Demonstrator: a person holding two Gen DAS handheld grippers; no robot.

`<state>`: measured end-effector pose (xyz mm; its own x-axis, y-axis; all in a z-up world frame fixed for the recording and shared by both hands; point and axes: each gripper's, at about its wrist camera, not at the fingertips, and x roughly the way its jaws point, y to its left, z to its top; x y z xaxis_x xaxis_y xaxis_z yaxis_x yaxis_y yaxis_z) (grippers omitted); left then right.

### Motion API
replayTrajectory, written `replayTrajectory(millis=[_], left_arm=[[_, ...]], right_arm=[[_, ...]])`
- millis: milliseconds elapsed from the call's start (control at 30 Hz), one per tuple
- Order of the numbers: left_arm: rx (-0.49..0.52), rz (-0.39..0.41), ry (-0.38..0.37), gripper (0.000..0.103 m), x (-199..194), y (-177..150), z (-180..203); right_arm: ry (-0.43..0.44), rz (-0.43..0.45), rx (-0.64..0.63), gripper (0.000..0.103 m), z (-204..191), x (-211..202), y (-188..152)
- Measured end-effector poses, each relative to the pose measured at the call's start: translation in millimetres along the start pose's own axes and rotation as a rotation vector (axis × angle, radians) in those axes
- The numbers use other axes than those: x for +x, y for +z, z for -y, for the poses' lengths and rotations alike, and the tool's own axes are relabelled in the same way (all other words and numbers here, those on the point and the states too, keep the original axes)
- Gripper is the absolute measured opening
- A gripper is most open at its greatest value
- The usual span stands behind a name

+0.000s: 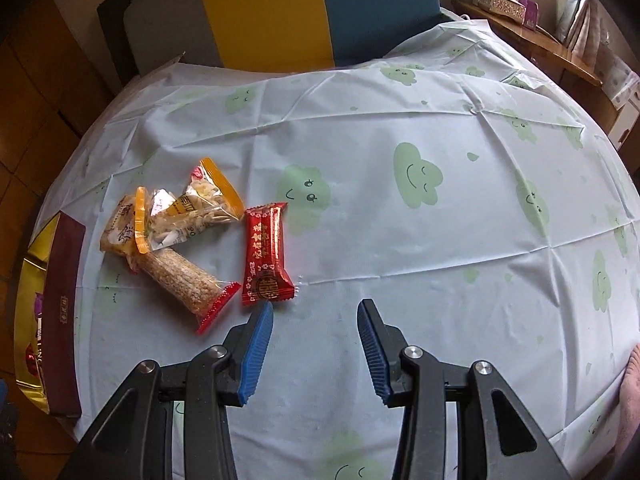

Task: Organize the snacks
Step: 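Grasp the clear seed bag with orange top with the left gripper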

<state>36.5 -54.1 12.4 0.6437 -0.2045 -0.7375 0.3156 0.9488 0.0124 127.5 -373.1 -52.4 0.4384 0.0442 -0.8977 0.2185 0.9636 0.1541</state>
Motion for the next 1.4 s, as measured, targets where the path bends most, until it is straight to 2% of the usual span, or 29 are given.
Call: replayTrajectory(millis=[33,133,267,367,500,700,767,967,1133,1200,1233,1300,1400], left_arm=[[0.005,-0.012,-0.015,0.054,4.2,5.6,6.8],[0.031,-0.025,-0.033,0.055,14.6,19.4,19.8],[0.160,-0.022,-0.041,0.060,30.7,46.2,49.6],[0.272,-0.034,-0.049,0.075,51.9,67.8,73.2],[0.363,-0.045,-0.090,0.075,82.0,93.7,97.5],[0.507,-0.098,-0.089,0.075,150.7,129.2,133.7],[0.550,-0.122,-0.090,0.078,168.7,133.5,141.9],[0.673,-0.199,-0.057,0.078,224.9,134.0,157.7],[0.645,-0.234,-0.043,0.081,258.3,136.6,160.8],[0.591,-0.249,-0.089,0.065,260.5,141.4,157.4],[0.555,-0.254,-0.112,0.050,261.1,144.1,155.6],[0.530,-0.226,-0.092,0.047,256.8,144.8,152.3],[0.447,-0.177,-0.108,0.045,239.2,146.9,138.5]], right_arm=[[0.002,0.001,0.002,0.045,-0.1,-0.8,-0.1],[0.017,0.005,0.012,0.045,0.7,-3.6,0.7],[0.029,0.021,0.033,0.045,3.9,-7.6,2.9],[0.046,0.020,0.054,0.045,6.6,-9.2,3.5],[0.063,0.028,0.079,0.045,9.7,-12.8,4.2],[0.100,0.043,0.135,0.045,20.2,-19.1,6.9],[0.113,0.045,0.147,0.045,22.5,-20.1,8.5],[0.133,0.055,0.152,0.045,24.3,-21.9,13.3],[0.140,0.048,0.138,0.045,21.0,-21.5,13.0],[0.135,0.054,0.129,0.045,19.5,-22.1,12.4],[0.133,0.054,0.128,0.045,19.2,-21.8,12.0],[0.131,0.045,0.127,0.045,18.6,-19.8,11.0],[0.120,0.042,0.121,0.045,18.7,-18.5,10.2]])
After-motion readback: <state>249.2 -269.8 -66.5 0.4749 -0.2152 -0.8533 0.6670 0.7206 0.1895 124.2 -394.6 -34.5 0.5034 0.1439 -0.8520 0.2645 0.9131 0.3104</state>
